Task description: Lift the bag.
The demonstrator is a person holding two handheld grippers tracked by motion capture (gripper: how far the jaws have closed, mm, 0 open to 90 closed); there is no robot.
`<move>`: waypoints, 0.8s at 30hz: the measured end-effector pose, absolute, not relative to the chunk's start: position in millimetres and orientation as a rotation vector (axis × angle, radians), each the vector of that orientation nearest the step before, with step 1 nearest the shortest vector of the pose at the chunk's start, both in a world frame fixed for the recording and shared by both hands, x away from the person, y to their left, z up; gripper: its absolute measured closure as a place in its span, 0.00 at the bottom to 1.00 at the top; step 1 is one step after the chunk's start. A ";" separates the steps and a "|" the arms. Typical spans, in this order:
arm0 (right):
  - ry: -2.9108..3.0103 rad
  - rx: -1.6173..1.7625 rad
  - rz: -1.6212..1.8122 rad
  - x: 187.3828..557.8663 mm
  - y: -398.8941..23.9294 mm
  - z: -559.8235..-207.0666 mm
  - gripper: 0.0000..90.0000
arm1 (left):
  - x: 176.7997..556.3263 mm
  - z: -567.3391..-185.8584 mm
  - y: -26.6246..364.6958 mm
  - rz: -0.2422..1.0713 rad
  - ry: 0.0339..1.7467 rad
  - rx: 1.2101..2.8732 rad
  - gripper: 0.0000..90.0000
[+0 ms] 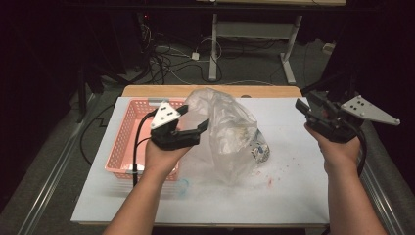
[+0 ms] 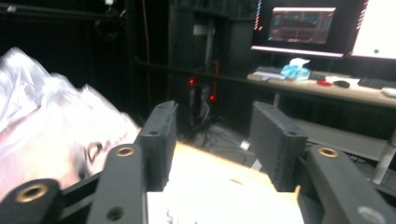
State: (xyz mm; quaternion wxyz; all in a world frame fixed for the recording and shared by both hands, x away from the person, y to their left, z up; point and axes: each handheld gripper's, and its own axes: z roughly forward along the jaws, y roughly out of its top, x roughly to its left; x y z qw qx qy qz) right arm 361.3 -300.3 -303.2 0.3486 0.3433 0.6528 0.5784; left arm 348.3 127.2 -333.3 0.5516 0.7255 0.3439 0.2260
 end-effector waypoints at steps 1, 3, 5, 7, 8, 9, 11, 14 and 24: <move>1.701 0.883 1.495 359.0 -300.7 -307.0 0.52 | 345.1 -338.0 134.2 0.530 0.821 1.730 0.19; 1.719 0.895 1.493 352.1 -300.4 -320.1 0.47 | 336.6 -350.9 146.7 0.527 0.839 1.750 0.15; 1.739 0.904 1.486 346.4 -300.6 -333.7 0.42 | 330.6 -360.7 154.2 0.502 0.851 1.745 0.09; 1.754 0.923 1.485 342.7 -301.6 -346.3 0.38 | 324.2 -371.4 160.5 0.469 0.874 1.734 0.03; 1.768 0.940 1.488 339.9 -302.4 -355.7 0.34 | 322.1 -374.5 161.8 0.458 0.875 1.741 0.00; 1.775 0.947 1.485 338.2 -302.7 -361.4 0.31 | 317.5 -379.6 162.3 0.464 0.878 1.753 0.00; 1.796 0.961 1.471 332.9 -304.3 -376.5 0.25 | 310.3 -386.7 164.5 0.472 0.872 1.761 0.00; 1.813 1.001 1.454 324.9 -308.8 -397.5 0.14 | 303.5 -394.2 168.1 0.492 0.882 1.786 0.00; 1.810 1.046 1.394 317.4 -313.1 -418.6 0.00 | 291.4 -407.7 197.1 0.507 0.955 1.749 0.00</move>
